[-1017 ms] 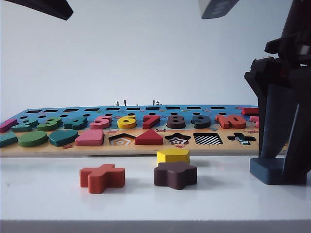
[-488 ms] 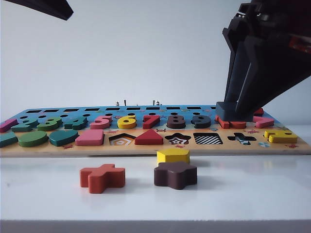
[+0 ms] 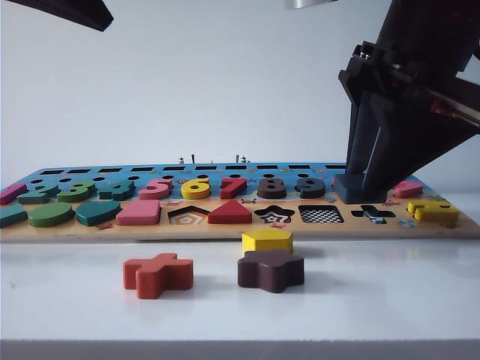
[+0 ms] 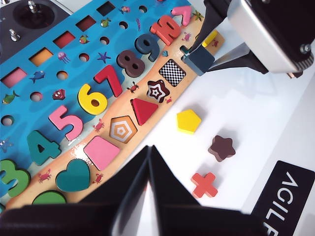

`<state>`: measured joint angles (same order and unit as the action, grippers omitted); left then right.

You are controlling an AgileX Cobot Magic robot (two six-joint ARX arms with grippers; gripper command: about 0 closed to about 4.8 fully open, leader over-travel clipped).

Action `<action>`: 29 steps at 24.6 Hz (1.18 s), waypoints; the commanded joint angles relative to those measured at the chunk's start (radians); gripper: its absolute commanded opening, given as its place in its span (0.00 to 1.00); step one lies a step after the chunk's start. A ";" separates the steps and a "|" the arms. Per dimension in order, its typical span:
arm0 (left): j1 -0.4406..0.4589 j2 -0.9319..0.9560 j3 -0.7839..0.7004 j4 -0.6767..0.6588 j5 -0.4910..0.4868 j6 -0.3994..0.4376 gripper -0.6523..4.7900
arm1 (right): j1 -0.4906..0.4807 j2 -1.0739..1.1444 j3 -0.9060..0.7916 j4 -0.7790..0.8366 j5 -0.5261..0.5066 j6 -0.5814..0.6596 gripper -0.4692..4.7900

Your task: Insert the cube into the slot.

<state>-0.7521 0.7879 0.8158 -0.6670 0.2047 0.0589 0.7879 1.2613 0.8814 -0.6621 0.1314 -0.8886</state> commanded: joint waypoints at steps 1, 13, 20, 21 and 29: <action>0.000 0.000 0.002 0.014 0.005 0.001 0.16 | 0.000 -0.001 0.004 0.058 -0.001 -0.011 0.43; 0.000 0.000 0.002 0.015 0.004 0.001 0.16 | -0.008 0.074 0.049 0.105 -0.029 -0.011 0.43; 0.000 0.000 0.002 0.015 0.004 0.001 0.16 | -0.018 0.084 0.050 0.103 -0.045 -0.010 0.43; 0.000 0.000 0.002 0.015 0.005 0.001 0.16 | -0.020 0.089 0.050 0.102 -0.045 -0.010 0.43; 0.000 0.000 0.002 0.015 0.005 0.001 0.16 | -0.022 0.123 0.050 0.108 -0.050 -0.010 0.43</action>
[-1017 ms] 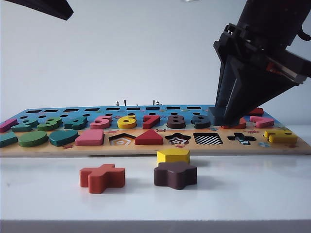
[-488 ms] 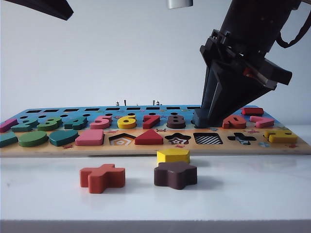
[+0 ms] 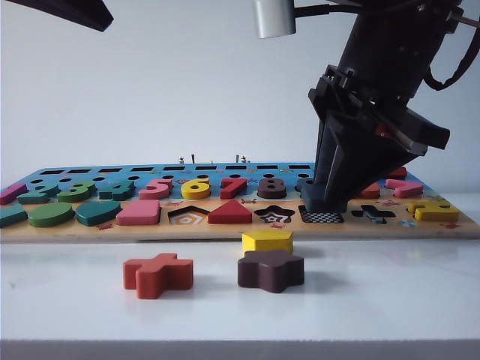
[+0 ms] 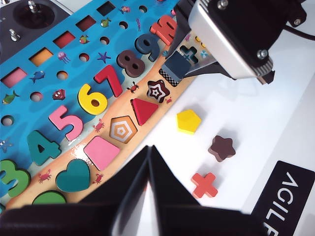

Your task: Insert the cube into the slot.

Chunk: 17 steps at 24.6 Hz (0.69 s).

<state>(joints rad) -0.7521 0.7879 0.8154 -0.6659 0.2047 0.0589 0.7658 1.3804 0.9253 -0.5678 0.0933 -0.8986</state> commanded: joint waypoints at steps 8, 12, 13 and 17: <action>0.000 0.000 0.003 0.014 0.005 0.001 0.16 | 0.000 0.006 0.006 0.014 -0.015 0.000 0.43; 0.000 0.000 0.003 0.014 0.005 0.001 0.16 | 0.000 0.007 0.006 0.014 -0.018 0.000 0.43; 0.000 0.000 0.003 0.014 0.005 0.001 0.16 | 0.000 0.009 0.006 0.014 -0.019 0.000 0.43; 0.000 0.000 0.003 0.014 0.005 0.001 0.16 | 0.000 0.017 0.006 0.020 -0.019 0.000 0.43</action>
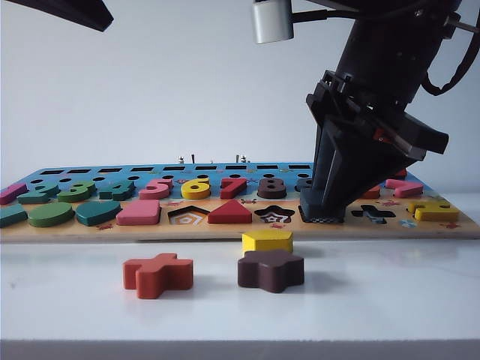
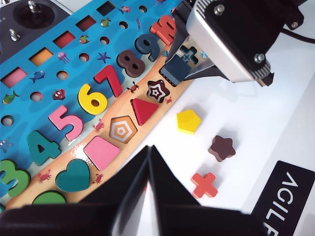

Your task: Insert the cube into the slot.

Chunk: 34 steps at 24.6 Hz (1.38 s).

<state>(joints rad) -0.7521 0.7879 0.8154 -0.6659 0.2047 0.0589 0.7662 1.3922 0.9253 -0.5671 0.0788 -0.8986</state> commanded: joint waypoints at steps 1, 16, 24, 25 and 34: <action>0.000 0.000 0.003 0.014 0.005 0.001 0.16 | 0.000 0.007 0.006 0.022 -0.004 0.000 0.43; 0.000 0.000 0.003 0.014 0.005 0.001 0.16 | 0.000 0.007 0.006 0.027 -0.003 0.000 0.43; 0.000 0.000 0.003 0.014 0.005 0.001 0.16 | 0.000 0.006 0.006 0.020 0.004 0.000 0.43; 0.000 0.000 0.003 0.014 0.005 0.001 0.16 | 0.000 0.006 0.006 0.020 0.004 0.000 0.43; 0.000 0.000 0.003 0.014 0.004 0.001 0.16 | 0.000 0.003 0.006 0.012 0.024 0.001 0.43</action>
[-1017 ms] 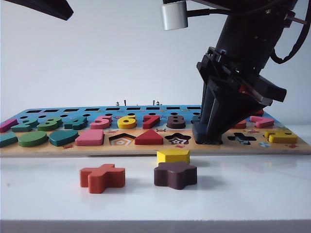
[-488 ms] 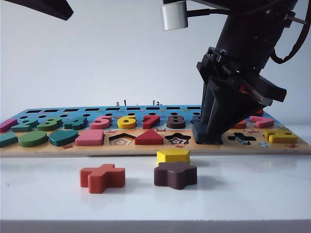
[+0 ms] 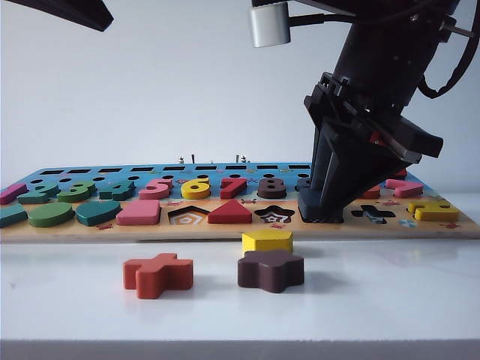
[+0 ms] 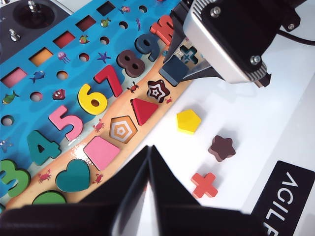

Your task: Insert the cube into the slot.

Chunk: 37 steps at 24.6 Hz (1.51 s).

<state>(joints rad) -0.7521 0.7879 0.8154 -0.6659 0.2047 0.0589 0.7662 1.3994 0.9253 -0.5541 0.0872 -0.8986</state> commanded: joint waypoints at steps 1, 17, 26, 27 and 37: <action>0.000 0.000 0.003 0.014 0.005 0.001 0.16 | 0.000 -0.005 0.006 -0.004 0.015 0.002 0.43; 0.000 0.000 0.003 0.014 0.004 0.001 0.16 | 0.003 -0.005 0.006 -0.004 -0.013 0.019 0.43; 0.000 0.000 0.003 0.014 0.005 0.001 0.16 | 0.002 -0.004 0.006 -0.005 -0.012 0.038 0.43; 0.000 0.000 0.003 0.014 0.005 0.001 0.16 | 0.002 -0.004 0.006 -0.005 -0.012 0.039 0.43; 0.000 0.000 0.003 0.014 0.005 0.001 0.16 | 0.002 -0.003 0.006 -0.004 -0.011 0.046 0.49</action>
<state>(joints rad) -0.7521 0.7879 0.8154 -0.6659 0.2050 0.0589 0.7673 1.3998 0.9253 -0.5617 0.0788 -0.8597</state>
